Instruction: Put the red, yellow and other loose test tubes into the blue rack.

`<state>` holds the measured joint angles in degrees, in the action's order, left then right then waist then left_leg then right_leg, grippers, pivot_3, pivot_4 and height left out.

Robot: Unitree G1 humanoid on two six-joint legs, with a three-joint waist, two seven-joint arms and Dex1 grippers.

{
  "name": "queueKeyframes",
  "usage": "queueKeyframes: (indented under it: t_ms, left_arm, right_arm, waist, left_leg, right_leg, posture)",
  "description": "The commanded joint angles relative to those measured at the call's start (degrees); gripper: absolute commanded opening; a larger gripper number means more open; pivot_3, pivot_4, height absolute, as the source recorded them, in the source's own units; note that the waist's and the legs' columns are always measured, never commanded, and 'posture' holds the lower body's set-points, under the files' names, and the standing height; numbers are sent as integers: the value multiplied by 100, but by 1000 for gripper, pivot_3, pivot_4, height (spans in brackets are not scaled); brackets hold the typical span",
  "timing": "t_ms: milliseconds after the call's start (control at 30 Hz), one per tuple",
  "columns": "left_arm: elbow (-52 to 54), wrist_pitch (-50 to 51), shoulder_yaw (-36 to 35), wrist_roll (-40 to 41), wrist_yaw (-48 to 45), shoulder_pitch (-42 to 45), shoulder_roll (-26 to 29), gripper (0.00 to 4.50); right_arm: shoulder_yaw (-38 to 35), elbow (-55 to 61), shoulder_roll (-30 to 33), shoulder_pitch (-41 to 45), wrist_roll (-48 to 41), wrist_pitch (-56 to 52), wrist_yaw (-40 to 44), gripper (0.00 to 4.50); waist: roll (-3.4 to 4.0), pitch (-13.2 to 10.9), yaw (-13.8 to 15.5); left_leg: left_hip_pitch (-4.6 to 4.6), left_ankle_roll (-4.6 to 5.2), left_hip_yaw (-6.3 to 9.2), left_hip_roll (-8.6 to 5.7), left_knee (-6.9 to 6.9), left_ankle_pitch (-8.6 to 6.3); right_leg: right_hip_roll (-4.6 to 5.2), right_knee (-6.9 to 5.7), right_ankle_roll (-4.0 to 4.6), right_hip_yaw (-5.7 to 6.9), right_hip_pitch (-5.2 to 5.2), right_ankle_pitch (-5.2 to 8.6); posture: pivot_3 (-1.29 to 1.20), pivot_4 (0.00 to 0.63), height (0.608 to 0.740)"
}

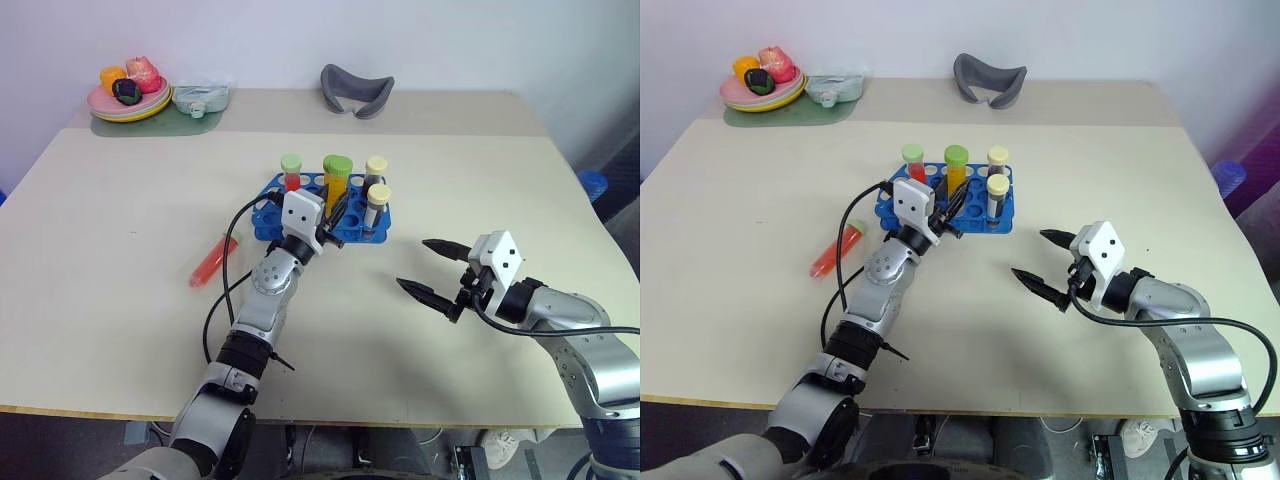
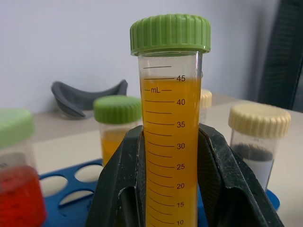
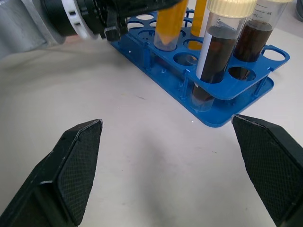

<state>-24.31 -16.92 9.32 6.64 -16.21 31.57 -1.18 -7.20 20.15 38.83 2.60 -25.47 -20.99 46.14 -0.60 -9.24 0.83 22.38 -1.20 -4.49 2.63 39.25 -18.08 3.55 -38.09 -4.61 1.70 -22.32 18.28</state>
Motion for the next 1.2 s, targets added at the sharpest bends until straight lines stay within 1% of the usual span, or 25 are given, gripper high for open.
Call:
queueKeyframes:
  t_ms: [33, 233, 467, 600, 900, 1200]
  left_arm:
    - [-14, -178, -64, -74, -70, 135, -58, 847]
    - [-181, -325, -102, -90, -109, 139, -121, 847]
    - [-535, -728, -167, -370, 66, 289, -136, 847]
    - [-628, -747, -217, -376, 32, 299, -122, 847]
    - [-427, -691, -212, -302, -138, 98, -117, 847]
    - [-85, -598, -165, -429, -108, -143, -58, 847]
  right_arm:
    - [-79, 167, -24, 84, -58, 26, -31, 4500]
    - [-77, 100, -19, 108, -48, 78, 1, 4500]
    - [-88, 33, -41, 13, -16, 213, 73, 4500]
    - [-76, -37, -61, 8, 15, 279, 85, 4500]
    - [-30, -122, -90, 44, 52, 350, 77, 4500]
    - [-58, -26, -57, 58, 5, 257, 67, 4500]
  waist:
    - [0, 0, -3]
    - [0, 0, 1]
    - [0, 0, 1]
    - [0, 0, -3]
    - [0, 0, -4]
    - [1, 1, -3]
  left_leg:
    - [0, 0, 0, 0, 0, 0]
    - [0, 0, 0, 0, 0, 0]
    - [0, 0, 0, 0, 0, 0]
    - [0, 0, -1, 0, 0, 0]
    - [-1, 0, -1, 0, 0, 0]
    - [-1, 0, 0, 1, 0, 0]
  right_leg:
    - [0, 0, 0, 0, 0, 0]
    - [0, 0, 0, 0, 0, 0]
    - [0, 0, 0, 0, 0, 0]
    - [0, 0, 0, 0, 0, 0]
    - [0, 0, 0, 1, 0, 0]
    - [0, -1, 0, 1, 1, 0]
  posture:
    - [0, 150, 735]
    - [0, 150, 735]
    - [0, 150, 735]
    - [0, 150, 735]
    - [0, 150, 735]
    - [0, 150, 735]
